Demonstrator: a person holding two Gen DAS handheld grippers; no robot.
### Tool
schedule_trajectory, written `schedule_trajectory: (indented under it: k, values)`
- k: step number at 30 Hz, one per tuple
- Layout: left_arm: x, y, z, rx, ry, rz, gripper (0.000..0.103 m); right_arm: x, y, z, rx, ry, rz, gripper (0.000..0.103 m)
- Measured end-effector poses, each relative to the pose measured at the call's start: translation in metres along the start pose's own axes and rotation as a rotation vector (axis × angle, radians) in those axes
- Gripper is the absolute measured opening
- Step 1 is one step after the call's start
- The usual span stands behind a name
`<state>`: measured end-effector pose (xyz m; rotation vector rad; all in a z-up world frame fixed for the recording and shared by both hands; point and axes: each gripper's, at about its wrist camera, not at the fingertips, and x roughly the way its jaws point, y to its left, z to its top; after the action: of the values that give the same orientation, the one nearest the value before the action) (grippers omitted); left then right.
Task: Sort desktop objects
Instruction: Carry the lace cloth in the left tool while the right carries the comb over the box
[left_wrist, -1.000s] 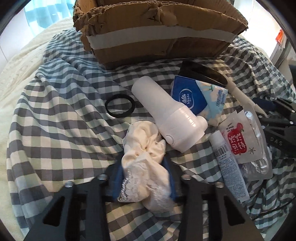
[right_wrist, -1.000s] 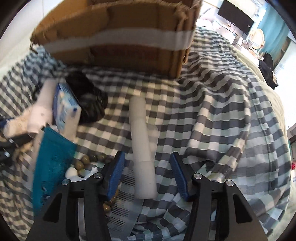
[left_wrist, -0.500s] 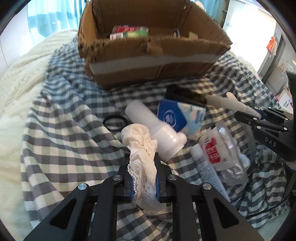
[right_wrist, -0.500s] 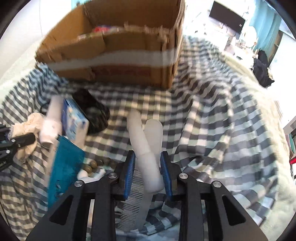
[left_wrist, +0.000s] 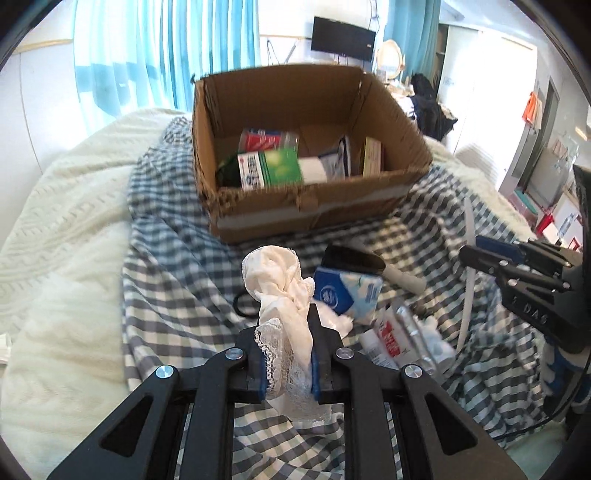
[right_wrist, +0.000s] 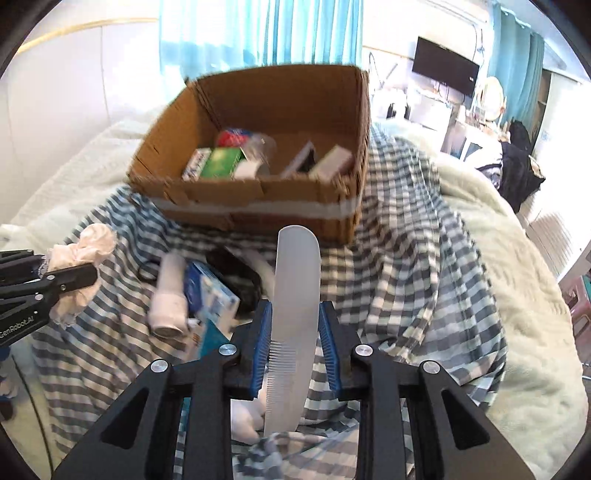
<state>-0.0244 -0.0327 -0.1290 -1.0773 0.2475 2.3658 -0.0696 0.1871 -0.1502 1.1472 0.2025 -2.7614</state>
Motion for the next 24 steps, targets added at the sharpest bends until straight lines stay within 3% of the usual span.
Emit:
schedule_trajectory:
  k: [4, 8, 24]
  values:
    - [-0.012, -0.001, 0.012, 0.004, -0.038, -0.007, 0.016, 0.013, 0.001, 0.007, -0.03, -0.009, -0.028, 0.026]
    - [-0.022, -0.001, 0.026, 0.006, -0.088, -0.013, 0.016, 0.018, -0.01, 0.011, -0.004, -0.035, -0.004, 0.025]
    - [-0.038, 0.011, 0.097, -0.064, -0.248, -0.012, 0.016, -0.065, -0.019, 0.078, 0.015, -0.29, 0.034, 0.025]
